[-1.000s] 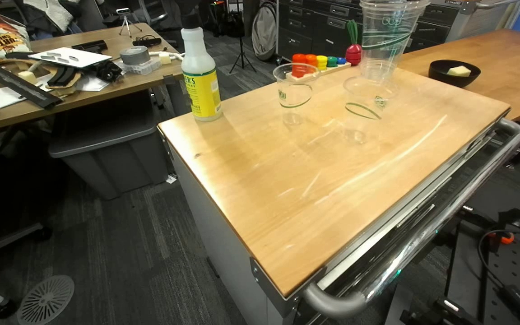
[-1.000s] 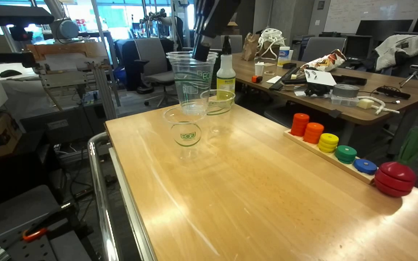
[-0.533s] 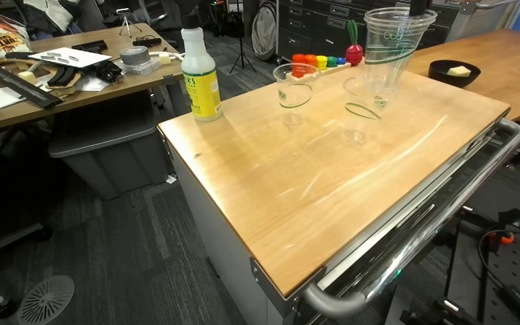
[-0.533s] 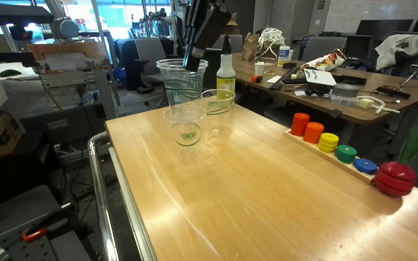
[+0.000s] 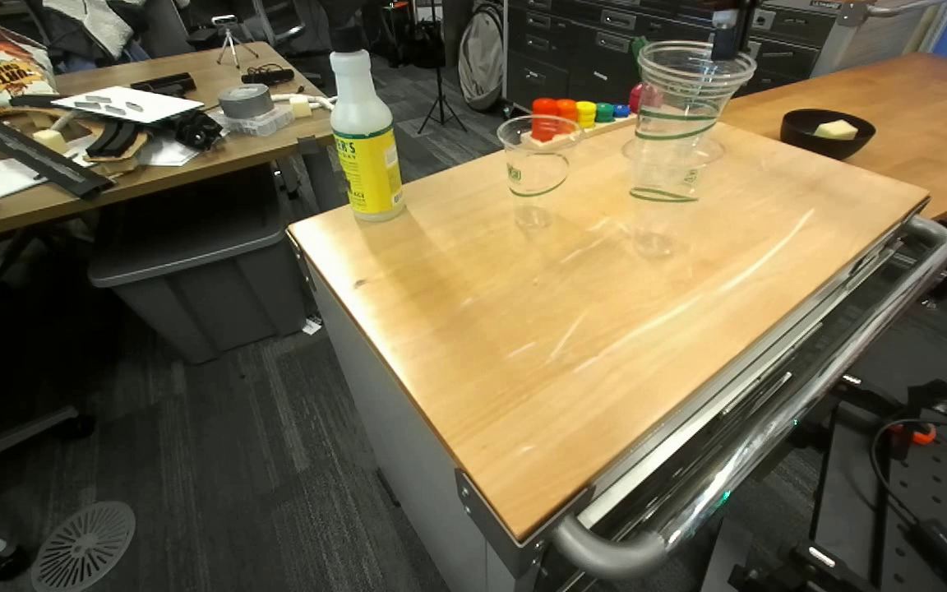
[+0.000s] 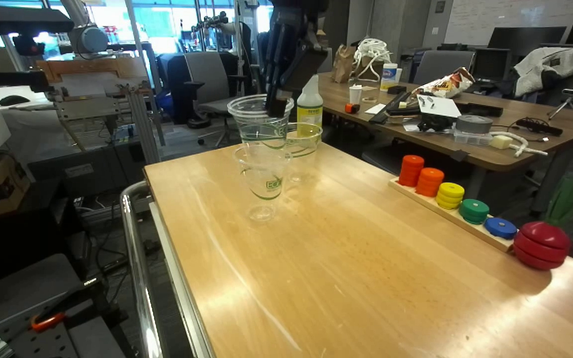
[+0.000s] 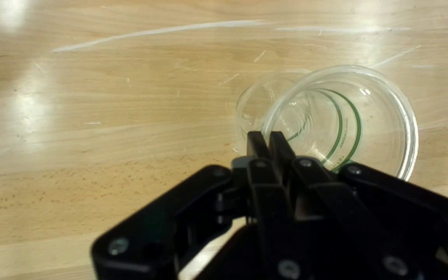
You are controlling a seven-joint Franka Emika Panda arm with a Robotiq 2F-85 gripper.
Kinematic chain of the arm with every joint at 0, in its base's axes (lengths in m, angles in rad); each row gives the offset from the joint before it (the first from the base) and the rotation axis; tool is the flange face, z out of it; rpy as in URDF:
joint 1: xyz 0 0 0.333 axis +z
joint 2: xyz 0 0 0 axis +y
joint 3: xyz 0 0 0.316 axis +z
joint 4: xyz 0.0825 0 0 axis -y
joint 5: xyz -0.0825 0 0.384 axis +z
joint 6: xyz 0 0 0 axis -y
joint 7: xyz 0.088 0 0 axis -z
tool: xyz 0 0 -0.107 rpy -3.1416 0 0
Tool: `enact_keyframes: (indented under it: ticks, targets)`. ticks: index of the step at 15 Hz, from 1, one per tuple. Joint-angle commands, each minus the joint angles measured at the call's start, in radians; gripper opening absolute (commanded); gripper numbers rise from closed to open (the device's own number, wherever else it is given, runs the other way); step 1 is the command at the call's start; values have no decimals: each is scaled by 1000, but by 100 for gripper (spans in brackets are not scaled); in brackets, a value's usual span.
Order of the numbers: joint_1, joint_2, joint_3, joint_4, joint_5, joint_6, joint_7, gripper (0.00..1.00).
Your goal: Stack the four clear cups together
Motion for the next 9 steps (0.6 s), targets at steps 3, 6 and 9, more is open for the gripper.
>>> enact_keyframes:
  ticks: [3, 6, 9]
  targets:
    - [7, -35, 1, -76, 16, 43, -43, 2]
    - [8, -40, 5, -106, 4, 66, -30, 2]
    - [9, -35, 12, -127, -20, 101, -3, 2]
